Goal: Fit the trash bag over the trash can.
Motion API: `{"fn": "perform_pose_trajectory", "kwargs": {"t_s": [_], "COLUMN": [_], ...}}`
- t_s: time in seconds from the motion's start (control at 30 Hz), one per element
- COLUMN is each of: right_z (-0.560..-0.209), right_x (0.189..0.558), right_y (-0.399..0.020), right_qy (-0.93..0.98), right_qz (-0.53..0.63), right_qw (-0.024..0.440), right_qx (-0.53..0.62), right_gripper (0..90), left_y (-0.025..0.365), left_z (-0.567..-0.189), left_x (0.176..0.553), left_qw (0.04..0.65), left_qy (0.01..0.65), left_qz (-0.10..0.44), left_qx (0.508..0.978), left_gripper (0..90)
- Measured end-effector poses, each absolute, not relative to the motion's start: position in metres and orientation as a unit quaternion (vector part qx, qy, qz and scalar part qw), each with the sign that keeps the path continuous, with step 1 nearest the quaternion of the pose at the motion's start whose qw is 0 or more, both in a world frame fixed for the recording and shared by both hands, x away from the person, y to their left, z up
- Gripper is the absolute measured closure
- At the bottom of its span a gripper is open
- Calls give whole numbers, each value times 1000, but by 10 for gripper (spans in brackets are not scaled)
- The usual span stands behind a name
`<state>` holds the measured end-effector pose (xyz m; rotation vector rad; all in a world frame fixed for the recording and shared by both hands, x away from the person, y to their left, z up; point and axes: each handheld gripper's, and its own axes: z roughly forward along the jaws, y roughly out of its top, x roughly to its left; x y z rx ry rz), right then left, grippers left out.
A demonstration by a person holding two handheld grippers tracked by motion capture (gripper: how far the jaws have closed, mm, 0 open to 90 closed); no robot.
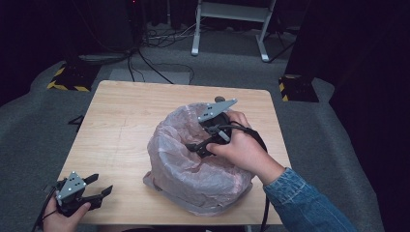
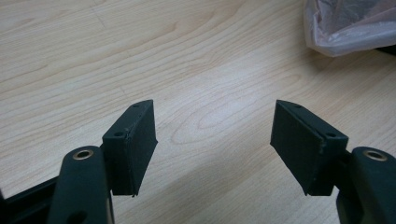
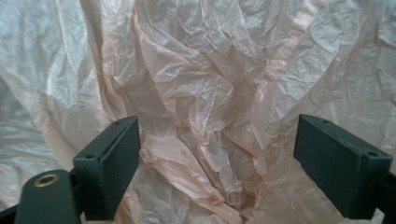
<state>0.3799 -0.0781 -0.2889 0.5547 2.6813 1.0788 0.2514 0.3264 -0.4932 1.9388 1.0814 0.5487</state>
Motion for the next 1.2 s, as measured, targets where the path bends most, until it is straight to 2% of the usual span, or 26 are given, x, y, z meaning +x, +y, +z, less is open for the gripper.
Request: {"fn": "perform_pose_trajectory", "kwargs": {"t_s": [0.2,0.8,1.2], "right_z": [-295,-322,-348], "right_x": [385,399,398], "right_y": [-72,-60,-57], "right_qy": [921,943,957], "right_qz": [326,262,197], "right_qw": [104,80,54], "right_qx": [185,190,205], "right_gripper": [152,135,64], "left_y": [326,326,325], "left_z": [-493,-495,-496], "left_x": [251,252,252], "left_qw": [413,412,411], "left_qy": [429,430,428], "left_qz": [220,216,215], "left_qx": [773,774,776], "left_gripper": [309,309,309]}}
